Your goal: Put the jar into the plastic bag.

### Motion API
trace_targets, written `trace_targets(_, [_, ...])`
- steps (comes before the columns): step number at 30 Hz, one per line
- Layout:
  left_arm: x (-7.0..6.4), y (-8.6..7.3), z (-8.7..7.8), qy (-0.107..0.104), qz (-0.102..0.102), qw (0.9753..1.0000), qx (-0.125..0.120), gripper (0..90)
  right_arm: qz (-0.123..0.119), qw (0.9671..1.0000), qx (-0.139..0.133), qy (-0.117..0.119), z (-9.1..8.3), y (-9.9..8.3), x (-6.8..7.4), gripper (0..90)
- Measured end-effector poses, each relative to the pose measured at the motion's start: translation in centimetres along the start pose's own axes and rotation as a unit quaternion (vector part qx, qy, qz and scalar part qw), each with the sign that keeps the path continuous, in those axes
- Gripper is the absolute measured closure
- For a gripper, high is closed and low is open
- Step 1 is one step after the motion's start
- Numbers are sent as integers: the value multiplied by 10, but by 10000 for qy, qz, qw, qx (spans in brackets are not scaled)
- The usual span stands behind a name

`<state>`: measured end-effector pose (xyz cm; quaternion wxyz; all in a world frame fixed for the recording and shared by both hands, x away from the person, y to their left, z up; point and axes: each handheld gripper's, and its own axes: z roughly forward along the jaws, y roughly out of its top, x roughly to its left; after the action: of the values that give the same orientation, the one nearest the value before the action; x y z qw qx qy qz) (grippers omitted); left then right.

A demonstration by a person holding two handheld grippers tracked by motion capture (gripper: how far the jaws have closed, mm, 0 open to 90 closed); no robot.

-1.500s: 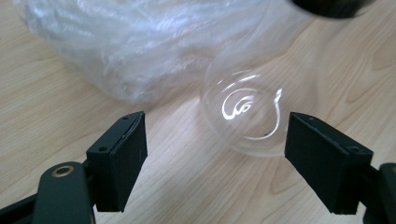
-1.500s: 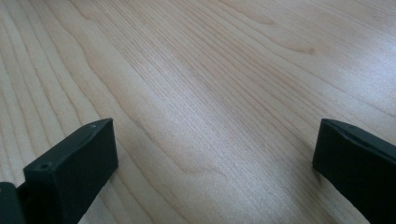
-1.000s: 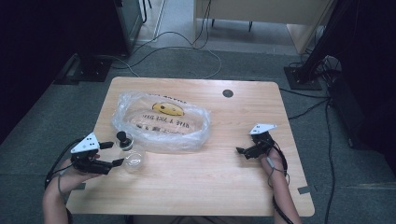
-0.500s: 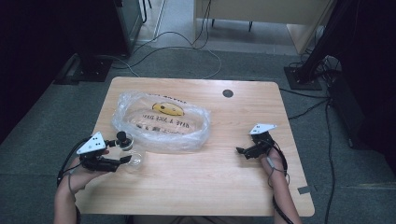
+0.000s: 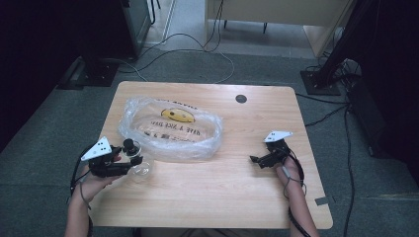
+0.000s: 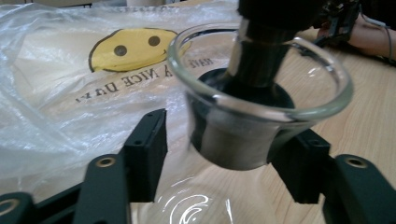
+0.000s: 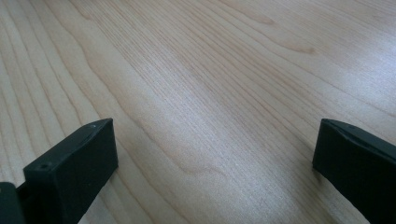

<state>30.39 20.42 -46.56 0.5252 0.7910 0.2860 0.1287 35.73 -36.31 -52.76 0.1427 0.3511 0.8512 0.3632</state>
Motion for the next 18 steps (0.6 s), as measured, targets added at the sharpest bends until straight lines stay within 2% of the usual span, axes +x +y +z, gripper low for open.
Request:
trace_targets(2, [-2,1,1,-11,49,10000,7,475,-3,10000,-3,1,0,0,0,0])
trace_targets(5, [-4,2,2,51,142,9999,29,498,0,10000,1,1,0,0,0,0])
trace_targets(18, [-7,3,2,171,372,9991,51,520,1,10000,0,0,0,0,0,0])
